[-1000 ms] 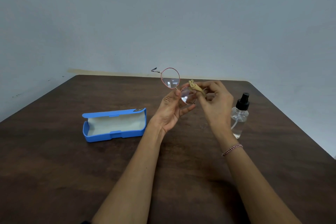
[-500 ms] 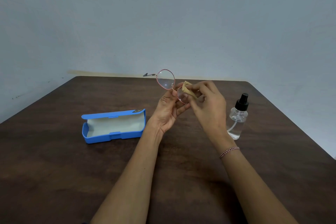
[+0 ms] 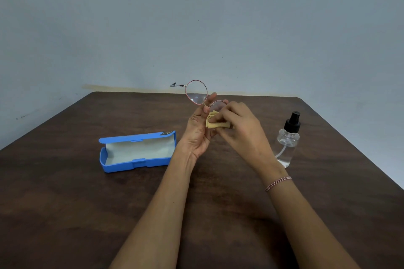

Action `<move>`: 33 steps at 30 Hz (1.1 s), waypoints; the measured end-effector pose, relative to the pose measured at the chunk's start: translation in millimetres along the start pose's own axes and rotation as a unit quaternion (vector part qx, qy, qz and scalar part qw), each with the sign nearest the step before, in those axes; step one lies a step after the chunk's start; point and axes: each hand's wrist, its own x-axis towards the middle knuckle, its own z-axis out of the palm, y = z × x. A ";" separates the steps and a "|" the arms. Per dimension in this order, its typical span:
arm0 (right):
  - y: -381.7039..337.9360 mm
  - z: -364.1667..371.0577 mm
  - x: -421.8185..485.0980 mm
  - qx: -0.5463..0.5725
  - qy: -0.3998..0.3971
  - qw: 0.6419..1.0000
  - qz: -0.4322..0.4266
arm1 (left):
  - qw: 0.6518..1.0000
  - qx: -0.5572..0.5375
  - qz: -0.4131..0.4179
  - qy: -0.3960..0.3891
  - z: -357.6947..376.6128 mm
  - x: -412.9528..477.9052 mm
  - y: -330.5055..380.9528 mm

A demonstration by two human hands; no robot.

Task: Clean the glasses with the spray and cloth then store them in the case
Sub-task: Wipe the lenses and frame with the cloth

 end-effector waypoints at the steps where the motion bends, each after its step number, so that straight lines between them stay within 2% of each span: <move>1: 0.2 0.5 0.1 -0.009 0.001 1.000 0.000 | 1.000 0.002 -0.001 -0.003 0.7 -0.3 -0.1; 10: -2.4 1.5 -1.0 -0.043 0.057 0.997 0.005 | 0.998 -0.036 -0.033 -0.027 -1.9 3.5 -3.6; 19: -7.1 -2.5 -0.7 0.000 0.084 0.996 0.005 | 0.998 -0.053 -0.018 -0.025 -1.0 1.8 -0.7; 24: 0.0 -4.2 -0.4 -0.012 0.115 0.992 0.059 | 0.999 -0.007 -0.018 -0.039 -1.7 0.8 -2.4; 30: -4.5 0.9 -0.3 -0.004 0.092 0.996 0.011 | 0.999 -0.017 -0.029 -0.030 -3.0 0.9 -2.4; 33: -1.8 0.5 -0.8 -0.019 0.095 0.995 0.019 | 0.999 -0.016 -0.032 -0.023 -2.4 0.5 -2.1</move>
